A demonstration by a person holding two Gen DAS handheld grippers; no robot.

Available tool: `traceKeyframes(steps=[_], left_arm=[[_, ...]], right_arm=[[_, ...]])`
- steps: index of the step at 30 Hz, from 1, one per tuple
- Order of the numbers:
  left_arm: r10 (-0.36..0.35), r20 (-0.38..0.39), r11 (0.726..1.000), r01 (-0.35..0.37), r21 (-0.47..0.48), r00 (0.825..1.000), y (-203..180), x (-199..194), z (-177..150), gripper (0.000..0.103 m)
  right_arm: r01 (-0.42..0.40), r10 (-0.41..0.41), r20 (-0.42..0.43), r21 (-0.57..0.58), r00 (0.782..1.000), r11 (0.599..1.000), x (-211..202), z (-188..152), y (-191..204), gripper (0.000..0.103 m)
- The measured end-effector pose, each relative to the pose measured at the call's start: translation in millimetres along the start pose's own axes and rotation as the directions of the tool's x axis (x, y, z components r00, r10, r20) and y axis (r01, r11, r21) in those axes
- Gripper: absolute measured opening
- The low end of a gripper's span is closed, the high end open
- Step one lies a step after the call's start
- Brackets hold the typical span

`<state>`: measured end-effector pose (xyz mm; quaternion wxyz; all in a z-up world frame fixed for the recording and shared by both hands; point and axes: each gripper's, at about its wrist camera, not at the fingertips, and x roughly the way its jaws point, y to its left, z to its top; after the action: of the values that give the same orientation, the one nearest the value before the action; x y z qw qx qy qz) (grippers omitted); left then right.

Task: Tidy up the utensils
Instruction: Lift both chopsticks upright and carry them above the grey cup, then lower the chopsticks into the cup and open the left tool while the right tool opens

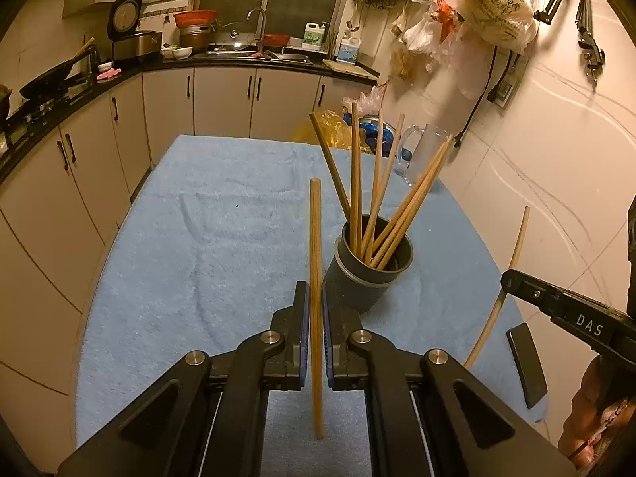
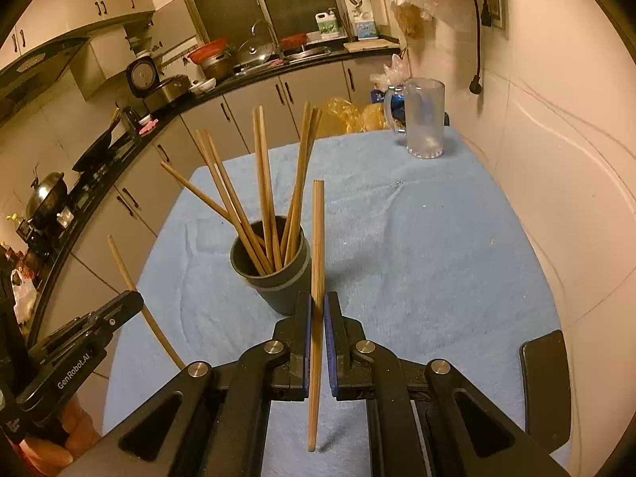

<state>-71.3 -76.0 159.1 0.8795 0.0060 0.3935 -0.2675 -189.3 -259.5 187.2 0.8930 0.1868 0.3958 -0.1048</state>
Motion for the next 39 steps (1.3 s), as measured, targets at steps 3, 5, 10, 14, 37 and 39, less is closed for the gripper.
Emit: traceKeyframes(steps=[3, 5, 10, 14, 37, 39], left_arm=[[-0.001, 0.007, 1.000, 0.001, -0.002, 1.000, 1, -2, 1, 0.006], [-0.001, 0.011, 1.000, 0.001, -0.004, 1.000, 1, -3, 2, 0.006], [0.001, 0.026, 1.000, -0.001, -0.013, 1.000, 2, -10, 9, 0.006], [0.001, 0.044, 1.000, 0.000, -0.017, 0.999, 2, -14, 18, 0.005], [-0.035, 0.222, 0.999, 0.039, -0.017, 0.975, -14, -71, 115, 0.005], [-0.049, 0.230, 0.998, 0.055, -0.019, 0.972, -17, -75, 123, 0.005]], right_arm=[[-0.002, 0.002, 0.011, 0.002, 1.000, 1.000, -3, 3, 1, 0.006], [-0.002, 0.002, 0.020, 0.002, 1.000, 1.000, -6, 5, 1, 0.006], [-0.009, 0.009, 0.045, 0.006, 0.999, 1.000, -16, 15, 1, 0.006], [-0.018, 0.017, 0.068, 0.016, 0.998, 1.000, -25, 26, -3, 0.006], [-0.067, 0.056, 0.237, 0.036, 0.970, 0.997, -46, 120, -7, 0.006], [-0.074, 0.062, 0.243, 0.040, 0.968, 0.996, -42, 127, -5, 0.006]])
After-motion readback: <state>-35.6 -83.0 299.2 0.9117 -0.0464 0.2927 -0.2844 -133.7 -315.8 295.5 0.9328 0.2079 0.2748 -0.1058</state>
